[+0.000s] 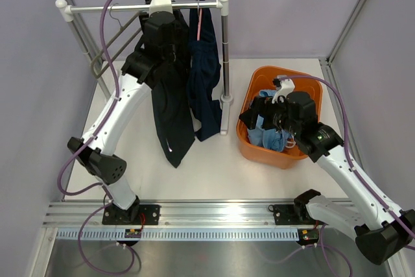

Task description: Remove the shorts from the hanger

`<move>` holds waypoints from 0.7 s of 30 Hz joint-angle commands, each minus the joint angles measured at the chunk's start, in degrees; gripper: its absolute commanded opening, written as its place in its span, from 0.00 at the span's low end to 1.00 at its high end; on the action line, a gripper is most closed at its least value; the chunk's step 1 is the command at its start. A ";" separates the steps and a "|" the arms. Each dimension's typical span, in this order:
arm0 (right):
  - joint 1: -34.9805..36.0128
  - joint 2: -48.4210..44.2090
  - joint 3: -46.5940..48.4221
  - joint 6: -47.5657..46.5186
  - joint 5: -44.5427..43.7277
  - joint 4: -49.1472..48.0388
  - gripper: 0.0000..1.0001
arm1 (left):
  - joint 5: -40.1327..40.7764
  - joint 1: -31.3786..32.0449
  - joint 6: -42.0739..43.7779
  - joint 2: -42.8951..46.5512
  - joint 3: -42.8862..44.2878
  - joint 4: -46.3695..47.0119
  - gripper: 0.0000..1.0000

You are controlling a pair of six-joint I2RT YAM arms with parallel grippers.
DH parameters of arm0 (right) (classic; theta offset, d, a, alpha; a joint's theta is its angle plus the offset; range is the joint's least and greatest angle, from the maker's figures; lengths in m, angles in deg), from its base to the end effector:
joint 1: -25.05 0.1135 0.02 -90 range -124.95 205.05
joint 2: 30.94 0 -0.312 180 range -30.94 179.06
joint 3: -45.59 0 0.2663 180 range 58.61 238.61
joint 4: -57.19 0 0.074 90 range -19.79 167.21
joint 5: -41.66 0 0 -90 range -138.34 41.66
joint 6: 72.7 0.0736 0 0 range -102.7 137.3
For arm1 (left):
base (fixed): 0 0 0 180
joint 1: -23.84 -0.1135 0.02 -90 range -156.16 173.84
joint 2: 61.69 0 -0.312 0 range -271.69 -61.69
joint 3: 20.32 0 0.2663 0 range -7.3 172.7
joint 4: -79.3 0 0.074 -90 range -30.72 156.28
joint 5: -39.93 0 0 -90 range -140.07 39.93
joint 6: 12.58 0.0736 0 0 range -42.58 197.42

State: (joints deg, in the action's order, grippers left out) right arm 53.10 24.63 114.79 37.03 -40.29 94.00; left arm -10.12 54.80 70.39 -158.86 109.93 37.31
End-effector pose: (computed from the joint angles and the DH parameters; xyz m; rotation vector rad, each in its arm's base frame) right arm 0.2047 0.1207 0.3758 -0.2416 2.0207 0.6739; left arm 0.3767 -0.1709 0.5482 -0.1564 1.6837 0.1054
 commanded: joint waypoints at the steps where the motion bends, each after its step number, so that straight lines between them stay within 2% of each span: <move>1: -0.19 -0.55 -0.28 -0.57 2.14 -2.43 0.97 | 6.37 -0.20 2.98 -1.09 3.36 5.58 0.61; 18: -0.19 -0.29 -0.72 -0.48 3.11 -2.87 0.97 | -1.97 -4.94 -0.53 -5.75 3.71 2.60 0.62; 21: -0.19 -0.20 -0.72 -0.48 3.11 -3.05 0.97 | -4.42 -5.21 -0.18 -5.93 2.74 3.75 0.59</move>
State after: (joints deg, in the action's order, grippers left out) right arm 53.10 24.63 114.11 37.03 -38.17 93.59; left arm -11.04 49.79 70.98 -164.70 111.96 37.68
